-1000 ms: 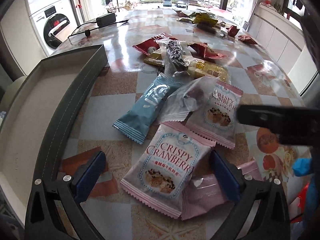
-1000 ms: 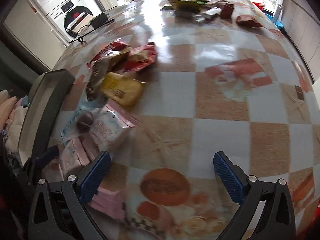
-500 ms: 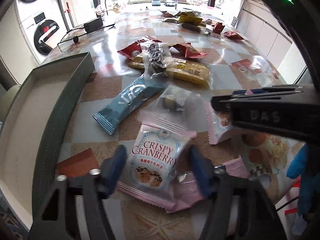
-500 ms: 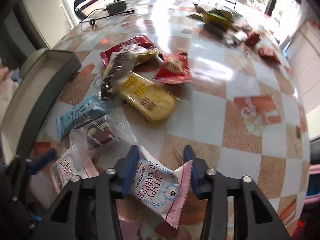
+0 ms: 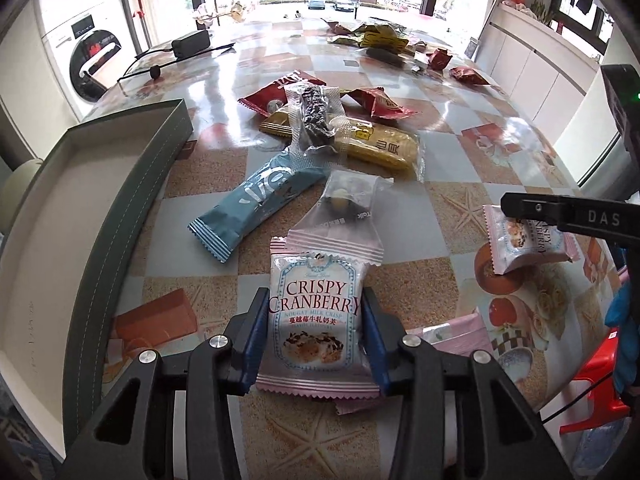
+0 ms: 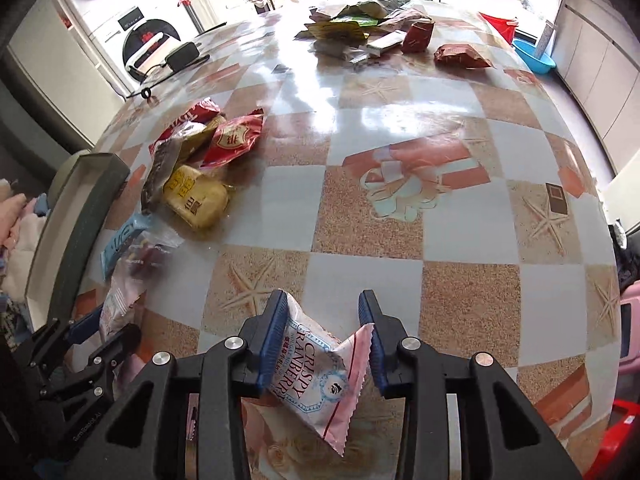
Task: Organize snacks
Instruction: 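Carry both Crispy Cranberry packets into the grey tray and open both tools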
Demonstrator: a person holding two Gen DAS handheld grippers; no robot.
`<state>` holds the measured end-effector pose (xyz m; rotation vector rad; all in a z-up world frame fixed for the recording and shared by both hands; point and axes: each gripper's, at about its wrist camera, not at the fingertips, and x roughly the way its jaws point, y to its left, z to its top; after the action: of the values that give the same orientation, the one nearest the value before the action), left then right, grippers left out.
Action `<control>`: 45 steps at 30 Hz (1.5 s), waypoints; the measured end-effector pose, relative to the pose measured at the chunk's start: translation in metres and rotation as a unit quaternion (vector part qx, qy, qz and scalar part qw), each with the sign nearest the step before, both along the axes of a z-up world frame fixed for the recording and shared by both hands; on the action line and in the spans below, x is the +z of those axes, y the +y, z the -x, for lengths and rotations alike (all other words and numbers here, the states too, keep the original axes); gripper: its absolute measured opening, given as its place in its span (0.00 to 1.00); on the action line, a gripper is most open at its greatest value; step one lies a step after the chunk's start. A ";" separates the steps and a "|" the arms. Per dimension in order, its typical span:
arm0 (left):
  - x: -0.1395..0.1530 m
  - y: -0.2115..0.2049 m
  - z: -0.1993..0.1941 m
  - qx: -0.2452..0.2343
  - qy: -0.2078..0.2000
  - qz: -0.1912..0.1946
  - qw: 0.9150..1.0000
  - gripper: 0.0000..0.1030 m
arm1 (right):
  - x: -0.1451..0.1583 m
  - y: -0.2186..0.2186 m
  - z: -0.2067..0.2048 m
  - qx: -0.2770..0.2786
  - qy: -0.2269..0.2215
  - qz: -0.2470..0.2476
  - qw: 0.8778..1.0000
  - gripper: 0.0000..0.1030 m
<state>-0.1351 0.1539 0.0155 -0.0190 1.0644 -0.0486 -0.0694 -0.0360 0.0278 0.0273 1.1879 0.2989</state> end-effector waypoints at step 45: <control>0.068 0.078 0.026 0.073 -0.077 0.062 0.992 0.45 | 0.044 0.071 0.011 0.152 -0.021 -0.086 0.984 0.40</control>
<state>-0.1612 0.2323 0.0831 -0.2026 0.9013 0.0153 -0.0799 0.0354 0.0717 -0.0099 1.1199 0.6675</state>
